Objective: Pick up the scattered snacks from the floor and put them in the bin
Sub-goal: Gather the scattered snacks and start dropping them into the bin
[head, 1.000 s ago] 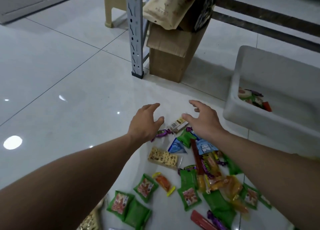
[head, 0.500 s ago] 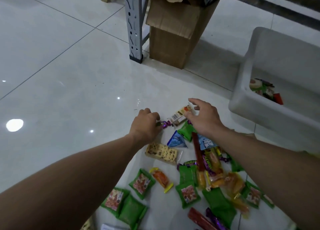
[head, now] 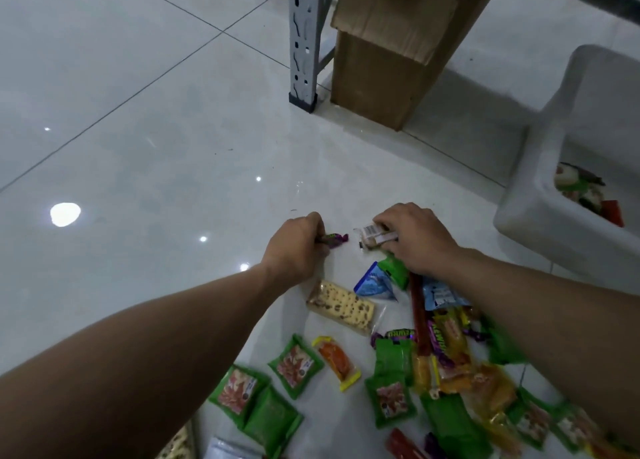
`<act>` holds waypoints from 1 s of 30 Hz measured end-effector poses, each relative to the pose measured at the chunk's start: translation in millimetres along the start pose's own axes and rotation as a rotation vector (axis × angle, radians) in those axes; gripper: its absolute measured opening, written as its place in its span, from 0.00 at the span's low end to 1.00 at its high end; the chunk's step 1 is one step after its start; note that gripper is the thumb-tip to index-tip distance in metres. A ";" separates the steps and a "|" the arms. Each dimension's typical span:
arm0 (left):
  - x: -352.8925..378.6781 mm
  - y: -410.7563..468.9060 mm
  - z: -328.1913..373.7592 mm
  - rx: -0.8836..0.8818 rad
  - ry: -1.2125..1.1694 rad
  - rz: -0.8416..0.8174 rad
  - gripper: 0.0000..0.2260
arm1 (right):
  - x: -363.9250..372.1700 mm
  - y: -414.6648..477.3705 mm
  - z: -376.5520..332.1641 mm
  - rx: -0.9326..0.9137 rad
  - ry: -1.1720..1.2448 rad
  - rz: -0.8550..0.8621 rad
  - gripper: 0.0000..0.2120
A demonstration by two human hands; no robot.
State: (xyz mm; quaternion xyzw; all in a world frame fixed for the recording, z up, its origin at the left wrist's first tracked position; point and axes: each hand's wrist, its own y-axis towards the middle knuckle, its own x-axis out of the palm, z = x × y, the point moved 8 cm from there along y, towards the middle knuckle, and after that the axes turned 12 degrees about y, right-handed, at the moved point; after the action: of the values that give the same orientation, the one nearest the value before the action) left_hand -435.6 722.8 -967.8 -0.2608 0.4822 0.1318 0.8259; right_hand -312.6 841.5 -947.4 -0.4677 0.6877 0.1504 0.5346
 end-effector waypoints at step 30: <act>-59.2 -28.2 -10.7 -0.227 -0.314 0.213 0.05 | -28.1 -13.0 -27.0 0.034 0.250 0.115 0.08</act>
State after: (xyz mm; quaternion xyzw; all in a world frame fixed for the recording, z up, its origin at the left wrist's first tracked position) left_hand -459.7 695.5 -912.3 -0.2762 0.3545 0.3108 0.8375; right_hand -318.5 829.3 -908.6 -0.4336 0.7769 0.1097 0.4432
